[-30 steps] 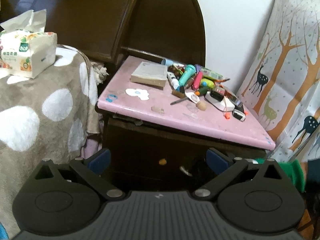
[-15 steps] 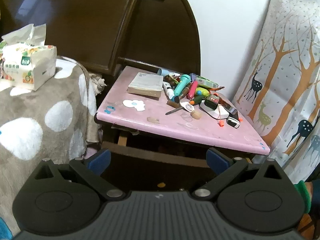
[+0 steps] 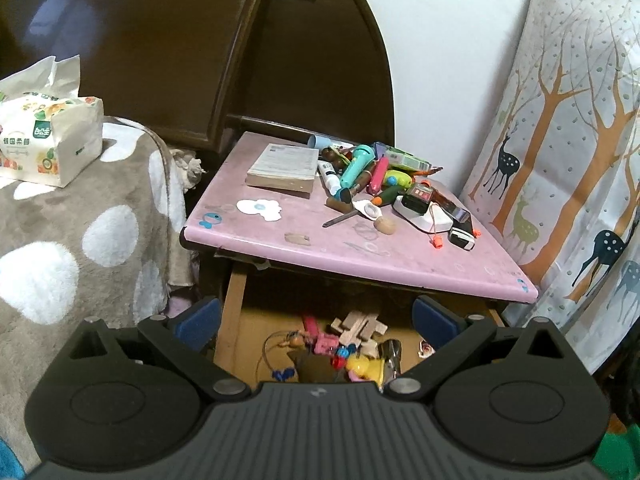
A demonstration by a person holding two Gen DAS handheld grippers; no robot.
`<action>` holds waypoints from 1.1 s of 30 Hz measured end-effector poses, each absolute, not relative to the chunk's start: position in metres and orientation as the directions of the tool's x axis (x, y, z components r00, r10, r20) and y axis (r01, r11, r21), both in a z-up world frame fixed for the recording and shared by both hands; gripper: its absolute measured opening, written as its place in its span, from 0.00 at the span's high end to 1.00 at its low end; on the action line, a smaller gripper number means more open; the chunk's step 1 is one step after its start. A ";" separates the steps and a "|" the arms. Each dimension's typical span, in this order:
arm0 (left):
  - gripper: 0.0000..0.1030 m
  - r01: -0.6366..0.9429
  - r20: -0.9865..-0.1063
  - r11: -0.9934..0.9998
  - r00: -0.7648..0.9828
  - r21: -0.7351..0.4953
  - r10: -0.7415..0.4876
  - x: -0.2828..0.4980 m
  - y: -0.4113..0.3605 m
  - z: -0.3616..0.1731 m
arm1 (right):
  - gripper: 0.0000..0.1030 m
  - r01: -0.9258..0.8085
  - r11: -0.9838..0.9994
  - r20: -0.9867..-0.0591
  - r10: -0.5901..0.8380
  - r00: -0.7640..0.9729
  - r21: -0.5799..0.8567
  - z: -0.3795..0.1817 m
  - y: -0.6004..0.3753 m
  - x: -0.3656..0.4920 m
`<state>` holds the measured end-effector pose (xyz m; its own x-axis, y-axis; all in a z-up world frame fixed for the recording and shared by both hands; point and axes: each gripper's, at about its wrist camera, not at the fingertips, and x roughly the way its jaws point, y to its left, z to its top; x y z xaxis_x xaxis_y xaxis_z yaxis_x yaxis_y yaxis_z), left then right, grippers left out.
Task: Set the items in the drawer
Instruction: 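Pull the upper drawer open with the right gripper, then grasp the tan wooden ball with the left gripper while the right gripper holds the drawer open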
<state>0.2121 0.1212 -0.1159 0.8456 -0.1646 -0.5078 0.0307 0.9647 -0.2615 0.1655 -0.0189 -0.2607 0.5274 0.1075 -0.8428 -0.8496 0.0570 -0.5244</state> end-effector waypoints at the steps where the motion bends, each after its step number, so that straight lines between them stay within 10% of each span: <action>1: 0.00 0.032 -0.510 0.965 0.845 -0.258 -0.164 0.212 0.120 -0.116 | 0.74 -0.850 0.057 -0.843 0.109 0.526 -0.523 -0.259 -0.020 0.159; 33: 0.00 0.063 -0.587 0.992 0.801 -0.108 -0.115 0.239 0.075 -0.097 | 0.75 -0.817 0.240 -0.763 0.294 0.576 -0.525 -0.260 -0.058 0.065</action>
